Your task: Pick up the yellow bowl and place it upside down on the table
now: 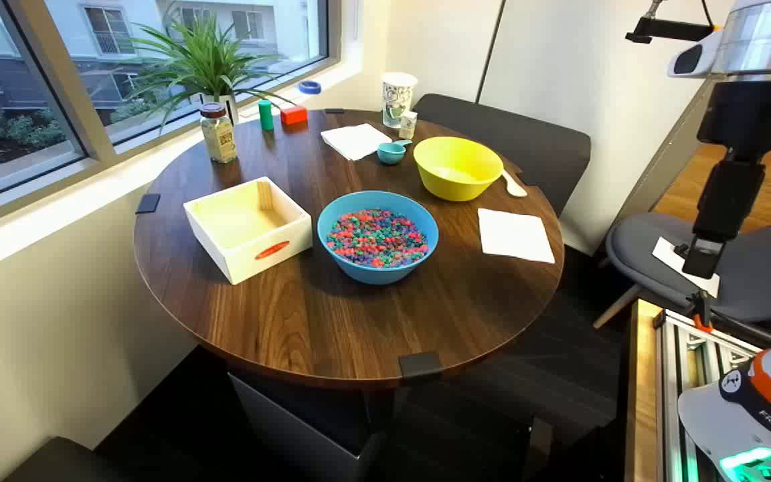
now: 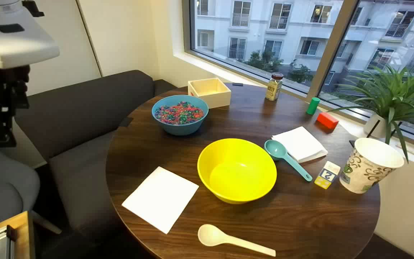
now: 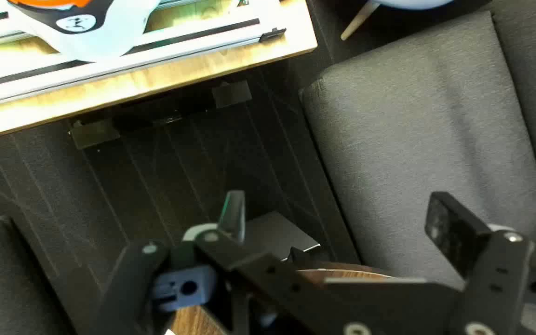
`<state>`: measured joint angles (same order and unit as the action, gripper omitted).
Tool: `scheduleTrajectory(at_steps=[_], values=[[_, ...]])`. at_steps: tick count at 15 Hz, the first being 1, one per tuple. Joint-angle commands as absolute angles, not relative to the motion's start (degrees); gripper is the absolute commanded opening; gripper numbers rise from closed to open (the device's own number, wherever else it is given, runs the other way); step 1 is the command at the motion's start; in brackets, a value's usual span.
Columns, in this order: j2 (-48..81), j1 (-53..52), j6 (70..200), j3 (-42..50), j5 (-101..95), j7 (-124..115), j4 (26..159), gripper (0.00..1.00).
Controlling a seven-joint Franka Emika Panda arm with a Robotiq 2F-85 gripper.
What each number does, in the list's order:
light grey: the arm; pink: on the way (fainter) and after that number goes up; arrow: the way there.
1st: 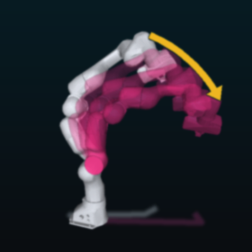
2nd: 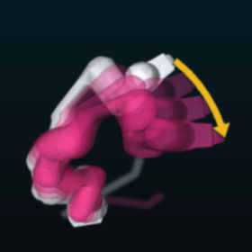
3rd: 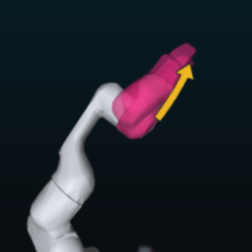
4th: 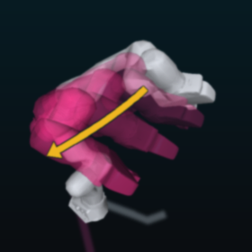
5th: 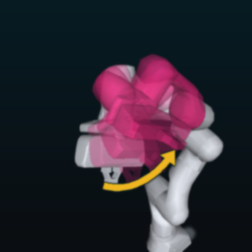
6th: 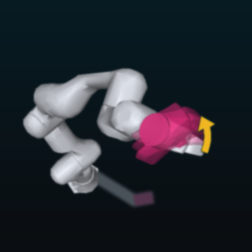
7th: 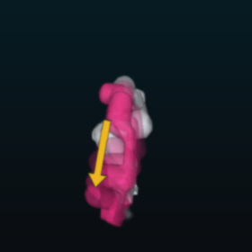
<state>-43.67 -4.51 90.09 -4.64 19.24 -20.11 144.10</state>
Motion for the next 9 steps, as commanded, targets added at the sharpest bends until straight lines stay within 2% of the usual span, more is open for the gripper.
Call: scheduleTrajectory(at_steps=[1, 7, 9], values=[[-43.7, -2.7, 89.6, -5.9, 20.0, -19.2, 143.9, 1.0], [-43.7, -2.7, 89.6, -5.9, 20.0, -19.2, 143.9, 1.0], [-44.8, 1.7, 92.3, -6.6, 15.9, -23.8, 144.8, 1.0]])
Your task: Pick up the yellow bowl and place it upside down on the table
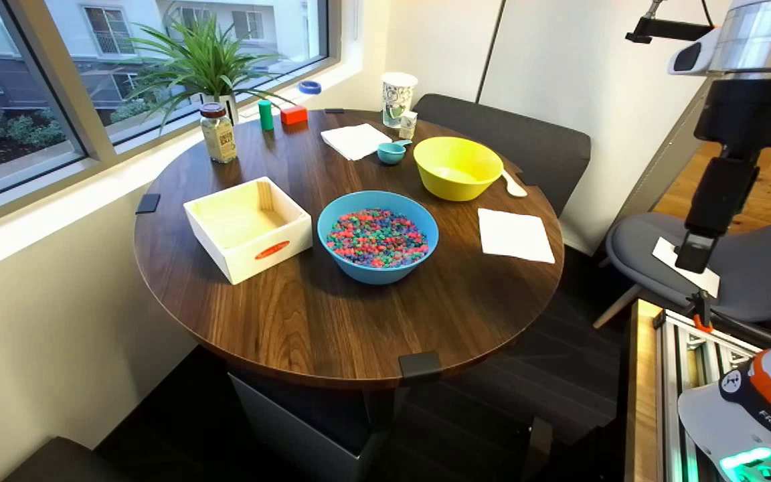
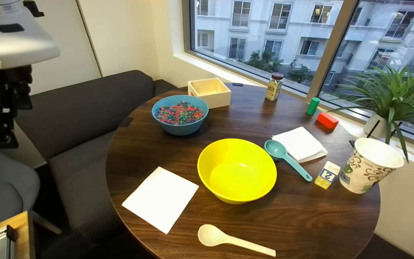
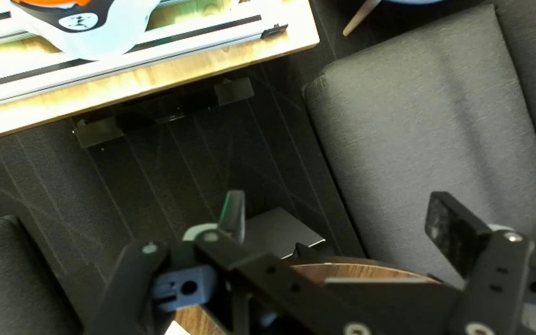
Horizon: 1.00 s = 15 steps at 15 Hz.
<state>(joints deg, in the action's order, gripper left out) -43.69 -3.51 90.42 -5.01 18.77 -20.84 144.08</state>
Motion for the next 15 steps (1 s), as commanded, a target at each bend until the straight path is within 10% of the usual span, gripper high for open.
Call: scheduleTrajectory(at_steps=[1, 15], values=[[-44.8, 3.3, 92.7, -5.8, 14.4, -24.4, 144.5, 1.0], [-37.2, 12.5, 109.7, -6.0, -1.2, -31.9, 140.9, 1.0]])
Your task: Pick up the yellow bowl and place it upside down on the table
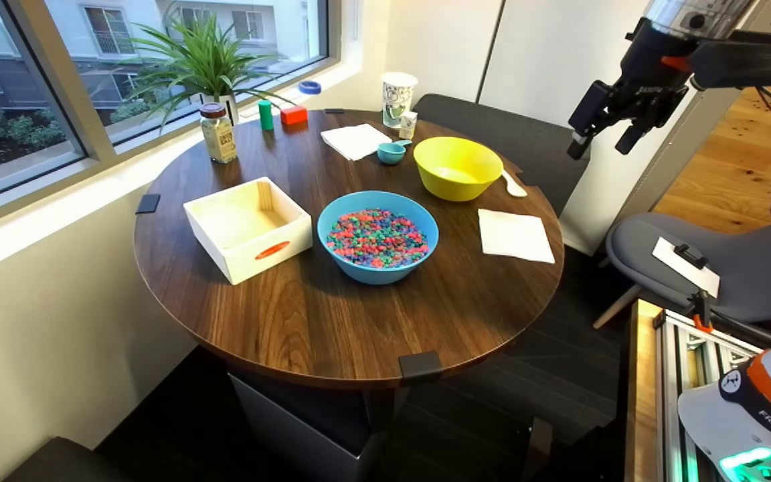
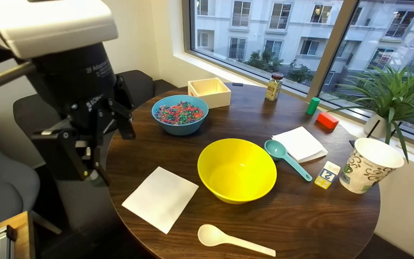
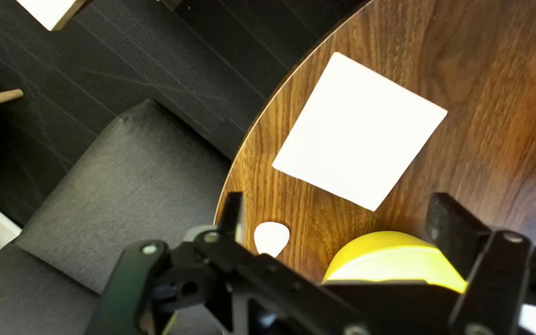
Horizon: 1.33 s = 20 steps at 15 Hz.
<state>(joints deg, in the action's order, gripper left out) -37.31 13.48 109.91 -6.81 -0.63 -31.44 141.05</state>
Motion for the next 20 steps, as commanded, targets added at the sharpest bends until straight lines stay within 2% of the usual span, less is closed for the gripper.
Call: scheduleTrajectory(at_steps=[1, 5, 9, 13, 20], values=[[-37.1, 12.5, 109.7, -6.0, -1.2, -32.0, 140.8, 1.0], [-37.1, 12.5, 110.7, -5.8, -1.2, -31.6, 141.1, 1.0], [-34.8, 12.3, 120.3, -1.3, -2.6, -23.2, 141.7, 1.0], [-29.4, 10.5, 128.3, 3.1, 0.1, -14.2, 141.1, 1.0], [-20.7, 9.1, 134.9, 6.3, 0.2, -5.8, 138.9, 1.0]])
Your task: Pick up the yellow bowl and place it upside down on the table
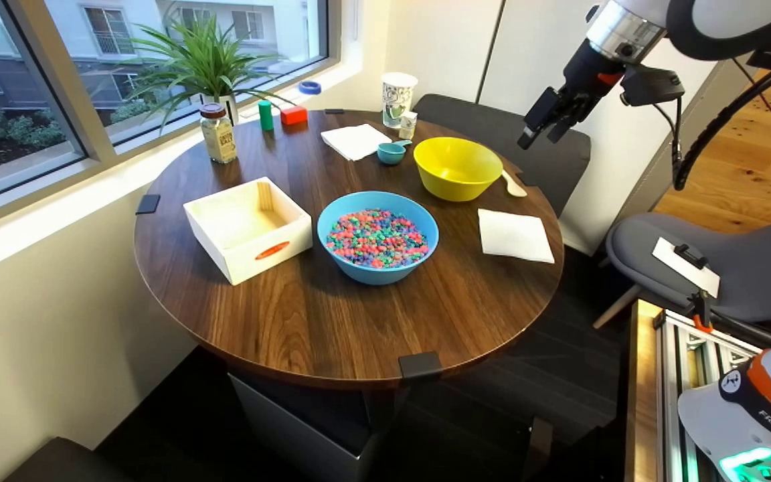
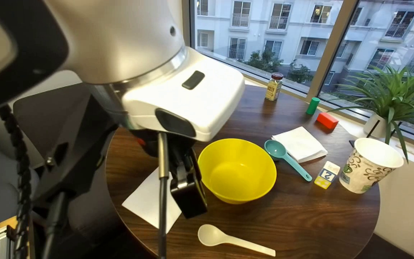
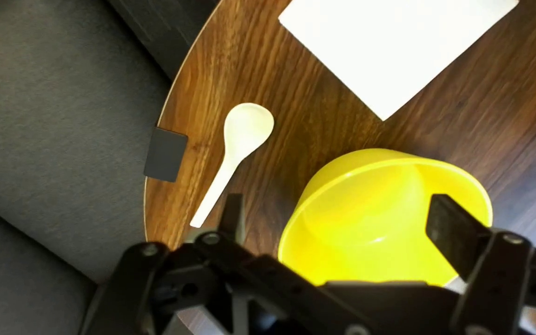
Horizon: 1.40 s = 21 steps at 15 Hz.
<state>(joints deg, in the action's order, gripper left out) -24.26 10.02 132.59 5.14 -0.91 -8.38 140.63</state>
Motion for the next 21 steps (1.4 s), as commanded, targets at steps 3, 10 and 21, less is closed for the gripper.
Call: scheduleTrajectory(at_steps=[3, 10, 21], values=[[-17.4, 9.4, 139.9, 6.2, -0.3, -6.7, 137.5, 1.0], [-8.4, 9.4, 150.2, 5.6, 0.5, -11.5, 132.7, 1.0], [-4.0, 7.5, 150.4, 5.8, 7.0, -14.2, 128.5, 1.0]])
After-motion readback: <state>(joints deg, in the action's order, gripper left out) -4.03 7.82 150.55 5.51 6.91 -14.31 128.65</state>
